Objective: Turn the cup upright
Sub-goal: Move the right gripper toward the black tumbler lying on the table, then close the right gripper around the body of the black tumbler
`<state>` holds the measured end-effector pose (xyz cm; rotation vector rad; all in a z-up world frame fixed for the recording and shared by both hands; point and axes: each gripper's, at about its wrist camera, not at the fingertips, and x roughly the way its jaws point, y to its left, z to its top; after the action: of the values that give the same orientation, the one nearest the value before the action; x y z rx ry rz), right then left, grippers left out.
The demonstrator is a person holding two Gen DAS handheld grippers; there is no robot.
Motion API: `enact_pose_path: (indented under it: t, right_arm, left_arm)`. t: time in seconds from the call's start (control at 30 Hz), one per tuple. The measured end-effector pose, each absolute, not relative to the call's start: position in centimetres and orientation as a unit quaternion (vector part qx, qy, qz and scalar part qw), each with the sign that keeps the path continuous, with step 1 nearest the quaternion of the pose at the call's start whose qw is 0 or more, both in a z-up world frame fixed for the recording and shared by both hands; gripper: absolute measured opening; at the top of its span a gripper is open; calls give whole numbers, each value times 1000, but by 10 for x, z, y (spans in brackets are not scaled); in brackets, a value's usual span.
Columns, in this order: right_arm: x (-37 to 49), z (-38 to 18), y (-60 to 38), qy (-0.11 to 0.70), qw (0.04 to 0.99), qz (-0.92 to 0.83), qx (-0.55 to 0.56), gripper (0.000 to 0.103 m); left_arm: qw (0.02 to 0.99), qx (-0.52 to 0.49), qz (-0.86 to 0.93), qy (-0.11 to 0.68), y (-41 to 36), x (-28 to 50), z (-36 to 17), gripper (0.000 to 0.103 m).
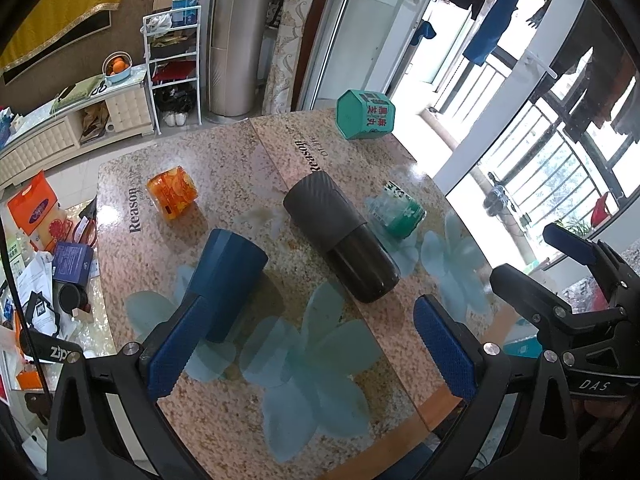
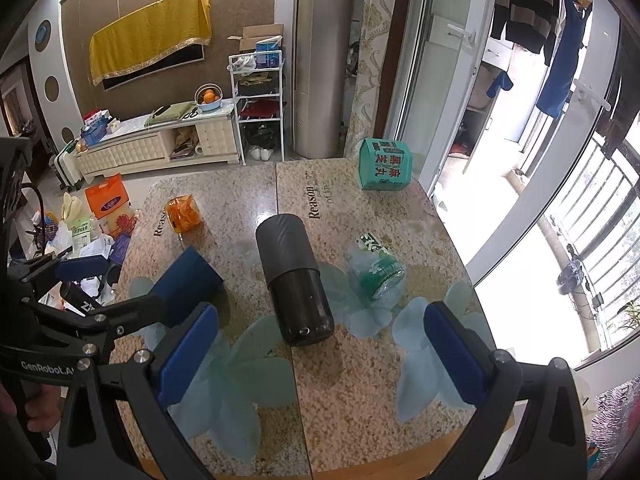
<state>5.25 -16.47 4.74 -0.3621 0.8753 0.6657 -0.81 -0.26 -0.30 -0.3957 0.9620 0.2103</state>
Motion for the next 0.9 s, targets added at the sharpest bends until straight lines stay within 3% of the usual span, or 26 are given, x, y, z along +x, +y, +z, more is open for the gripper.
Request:
enact_pose_path:
  t: [0.9]
  right_arm:
    - [110,21,-118,463,774,369,-224,103]
  left_arm:
    - [836,-253,172,455,15,-8,-33,103]
